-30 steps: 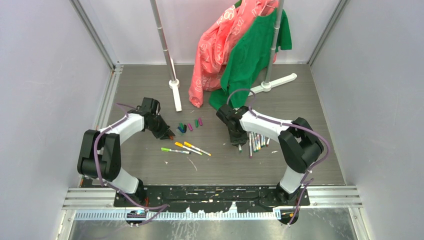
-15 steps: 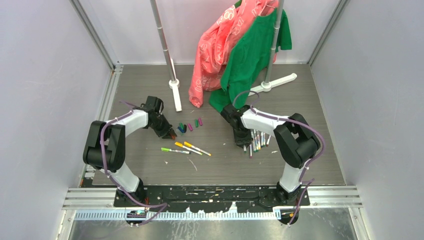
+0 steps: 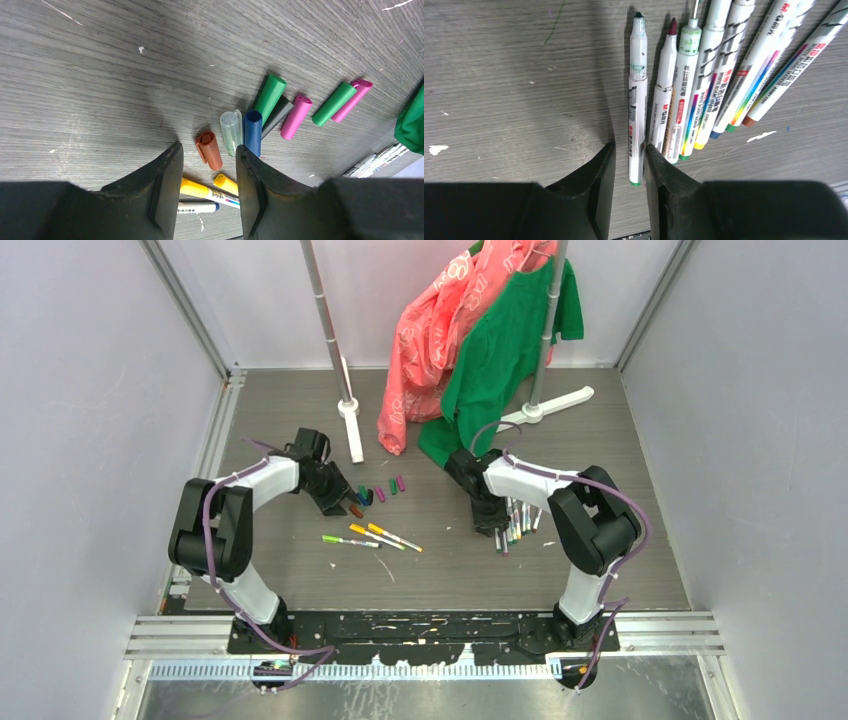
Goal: Open the pen caps
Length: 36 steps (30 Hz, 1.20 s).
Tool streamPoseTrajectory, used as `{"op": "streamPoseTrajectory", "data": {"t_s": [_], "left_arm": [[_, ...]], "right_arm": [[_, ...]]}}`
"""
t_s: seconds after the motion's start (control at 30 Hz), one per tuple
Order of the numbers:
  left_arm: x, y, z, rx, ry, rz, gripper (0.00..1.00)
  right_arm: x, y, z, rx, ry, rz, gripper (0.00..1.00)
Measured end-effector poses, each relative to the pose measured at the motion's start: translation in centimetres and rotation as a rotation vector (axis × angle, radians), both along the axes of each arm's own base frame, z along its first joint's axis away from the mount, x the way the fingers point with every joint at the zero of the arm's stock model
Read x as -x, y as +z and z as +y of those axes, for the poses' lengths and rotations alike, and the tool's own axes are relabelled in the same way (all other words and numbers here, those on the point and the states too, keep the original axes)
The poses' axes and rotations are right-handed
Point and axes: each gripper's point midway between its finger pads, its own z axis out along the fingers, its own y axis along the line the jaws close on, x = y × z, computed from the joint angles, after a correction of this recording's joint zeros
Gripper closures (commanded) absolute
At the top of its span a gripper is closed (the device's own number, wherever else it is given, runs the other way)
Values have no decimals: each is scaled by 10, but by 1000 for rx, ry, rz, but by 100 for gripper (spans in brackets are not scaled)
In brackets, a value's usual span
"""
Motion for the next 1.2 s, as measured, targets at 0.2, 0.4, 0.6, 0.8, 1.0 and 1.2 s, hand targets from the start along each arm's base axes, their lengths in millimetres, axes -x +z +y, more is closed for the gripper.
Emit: {"op": "streamPoseTrajectory", "data": {"t_s": [0.2, 0.4, 0.6, 0.8, 1.0, 1.2], "left_arm": [[0, 0, 1, -4, 1, -1, 56], [0, 3, 3, -15, 6, -7, 54], [-1, 29, 4, -7, 12, -72, 46], [0, 60, 4, 12, 13, -161, 37], [14, 80, 7, 24, 14, -211, 36], [28, 88, 10, 29, 14, -235, 36]], "right_arm": [[-4, 9, -2, 21, 1, -10, 66], [-11, 29, 5, 1, 14, -50, 65], [-14, 52, 34, -44, 88, -97, 65], [-1, 68, 88, -119, 253, -114, 63], [7, 64, 141, -158, 410, -88, 63], [12, 50, 166, -170, 501, -43, 63]]}}
